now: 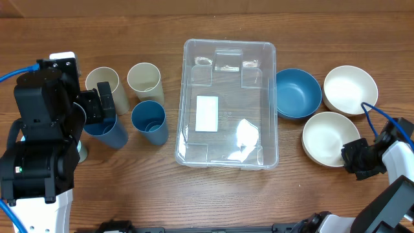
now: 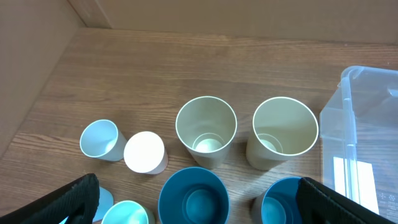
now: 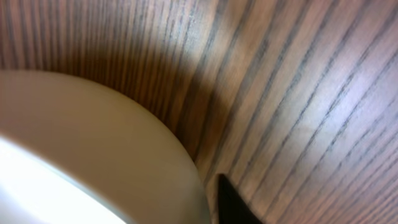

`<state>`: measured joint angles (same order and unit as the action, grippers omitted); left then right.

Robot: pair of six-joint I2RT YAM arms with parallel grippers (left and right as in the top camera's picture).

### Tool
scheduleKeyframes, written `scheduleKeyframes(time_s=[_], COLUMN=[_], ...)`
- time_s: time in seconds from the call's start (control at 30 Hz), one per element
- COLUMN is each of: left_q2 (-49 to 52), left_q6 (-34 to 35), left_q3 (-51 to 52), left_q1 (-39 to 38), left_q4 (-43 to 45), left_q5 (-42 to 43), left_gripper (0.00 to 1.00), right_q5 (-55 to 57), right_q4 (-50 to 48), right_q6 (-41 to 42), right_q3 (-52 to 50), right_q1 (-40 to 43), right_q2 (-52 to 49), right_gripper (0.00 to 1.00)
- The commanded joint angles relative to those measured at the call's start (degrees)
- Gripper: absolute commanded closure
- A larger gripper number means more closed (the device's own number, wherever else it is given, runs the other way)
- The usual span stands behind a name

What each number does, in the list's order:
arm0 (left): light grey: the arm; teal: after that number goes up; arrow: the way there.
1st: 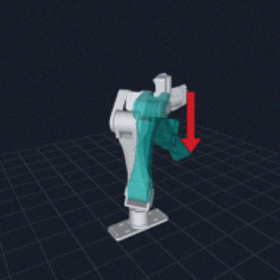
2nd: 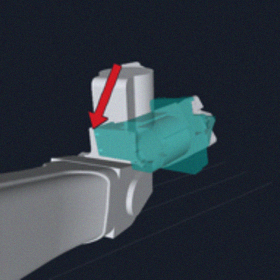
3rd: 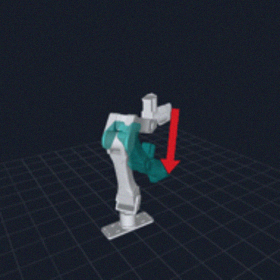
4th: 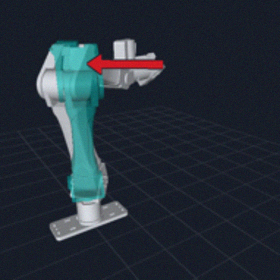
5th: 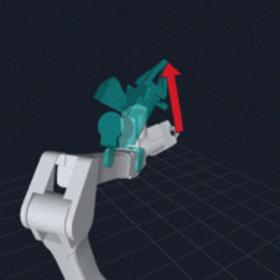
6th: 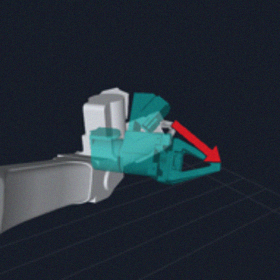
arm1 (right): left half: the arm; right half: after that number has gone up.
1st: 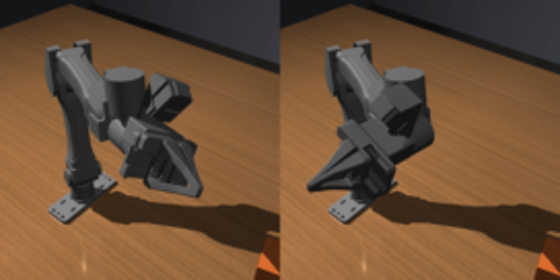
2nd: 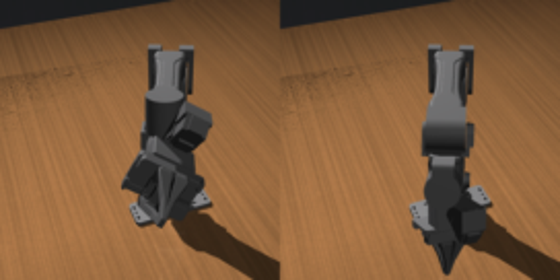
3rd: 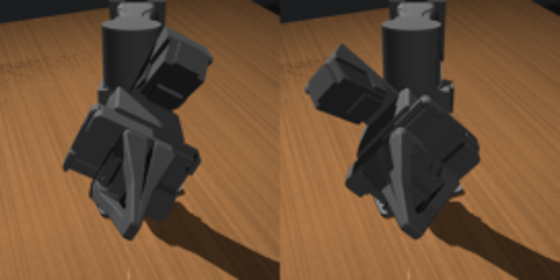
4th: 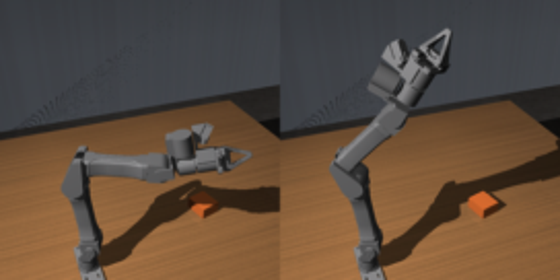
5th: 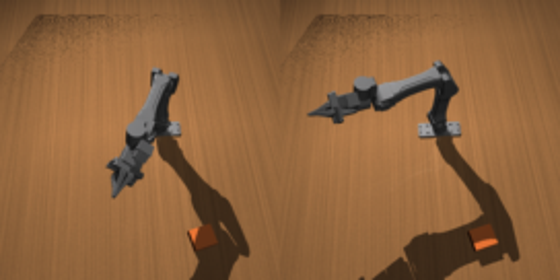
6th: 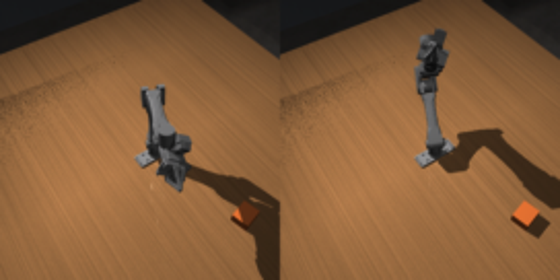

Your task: Pack container

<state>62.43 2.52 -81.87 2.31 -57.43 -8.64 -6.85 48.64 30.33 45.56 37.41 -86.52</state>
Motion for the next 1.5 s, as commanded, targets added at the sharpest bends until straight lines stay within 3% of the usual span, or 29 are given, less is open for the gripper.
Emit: scheduleKeyframes(time_s=[0.0,0.2,0.37,0.53,0.67,0.73,0.83,0.93,1.17,1.47], left_q2=[0.2,0.2,0.2,0.2,0.2,0.2,0.2,0.2,0.2,0.2], left_q6=[-1.3,-1.3,-1.3,-1.3,-1.3,-1.3,-1.3,-1.3,-1.3,-1.3], left_q3=[-0.8,-0.8,-0.8,-0.8,-0.8,-0.8,-0.8,-0.8,-0.8,-0.8], left_q1=[0.3,0.3,0.3,0.3,0.3,0.3,0.3,0.3,0.3,0.3], left_q4=[0.2,0.2,0.2,0.2,0.2,0.3,0.2,0.2,0.2,0.3], left_q5=[-0.5,-0.5,-0.5,-0.5,-0.5,-0.5,-0.5,-0.5,-0.5,-0.5], left_gripper=[0.00,0.00,0.00,0.00,0.00,0.00,0.00,0.00,0.00,0.00], right_q5=[1.5,0.8,-9.7,-12.1,-7.6,-1.2,2.4,2.9,1.1,0.0], right_q4=[1.2,3.8,9.7,14.3,15.2,14.7,13.2,9.2,-3.0,-12.9], right_q6=[0.4,-0.6,-5.3,-5.3,-5.3,-6.5,-8.4,-11.6,-12.8,-12.6], right_q3=[-0.2,0.2,4.6,14.5,24.6,32.8,38.1,41.4,41.9,41.9], right_q1=[0.1,0.1,-1.6,-16.2,-33.2,-45.7,-51.1,-52.5,-52.6,-52.6], right_q2=[1.3,12.7,27.5,34.7,29.4,19.4,8.6,-2.6,-18.5,-26.1], right_gripper=[0.96,0.96,0.96,0.96,0.96,0.96,0.96,0.96,0.96,0.96])
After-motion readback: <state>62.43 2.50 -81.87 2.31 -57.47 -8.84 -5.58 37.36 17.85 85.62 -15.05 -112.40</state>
